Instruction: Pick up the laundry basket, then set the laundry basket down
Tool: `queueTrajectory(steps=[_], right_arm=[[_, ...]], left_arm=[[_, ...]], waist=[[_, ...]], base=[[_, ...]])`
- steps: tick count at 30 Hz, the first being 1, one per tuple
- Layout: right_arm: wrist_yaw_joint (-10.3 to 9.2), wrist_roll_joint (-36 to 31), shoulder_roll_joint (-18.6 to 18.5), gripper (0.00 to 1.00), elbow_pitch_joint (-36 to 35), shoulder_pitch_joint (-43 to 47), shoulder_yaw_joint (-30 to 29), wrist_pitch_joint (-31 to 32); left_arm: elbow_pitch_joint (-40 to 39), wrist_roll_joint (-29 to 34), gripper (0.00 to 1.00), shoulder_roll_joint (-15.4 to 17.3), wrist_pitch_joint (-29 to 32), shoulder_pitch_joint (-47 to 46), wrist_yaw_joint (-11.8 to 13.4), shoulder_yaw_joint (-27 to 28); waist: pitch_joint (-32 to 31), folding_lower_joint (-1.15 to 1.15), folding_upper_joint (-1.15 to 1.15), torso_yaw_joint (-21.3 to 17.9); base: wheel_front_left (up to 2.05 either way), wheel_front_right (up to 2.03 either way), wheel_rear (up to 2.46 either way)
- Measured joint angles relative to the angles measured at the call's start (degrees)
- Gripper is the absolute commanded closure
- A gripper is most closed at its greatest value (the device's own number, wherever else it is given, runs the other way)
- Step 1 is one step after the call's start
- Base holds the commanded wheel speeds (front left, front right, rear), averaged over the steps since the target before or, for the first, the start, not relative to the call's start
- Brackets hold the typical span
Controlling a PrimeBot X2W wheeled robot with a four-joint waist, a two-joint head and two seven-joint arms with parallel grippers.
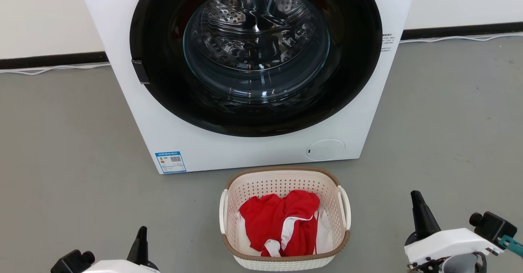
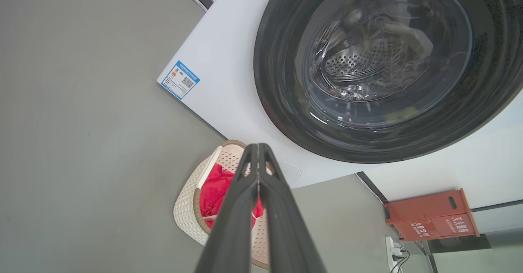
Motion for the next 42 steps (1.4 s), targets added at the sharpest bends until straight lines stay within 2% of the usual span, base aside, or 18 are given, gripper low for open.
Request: queueTrajectory(steps=[42], right_arm=[[0.00, 30.71, 0.00, 1.00, -3.65, 0.01, -2.04, 5.87]], left_arm=[[-2.58, -20.89, 1.00, -1.77, 7.02, -2.22, -4.08, 4.41]], waist=[[0.12, 0.00, 0.00, 0.71]], base=[[0.00, 0.00, 0.00]])
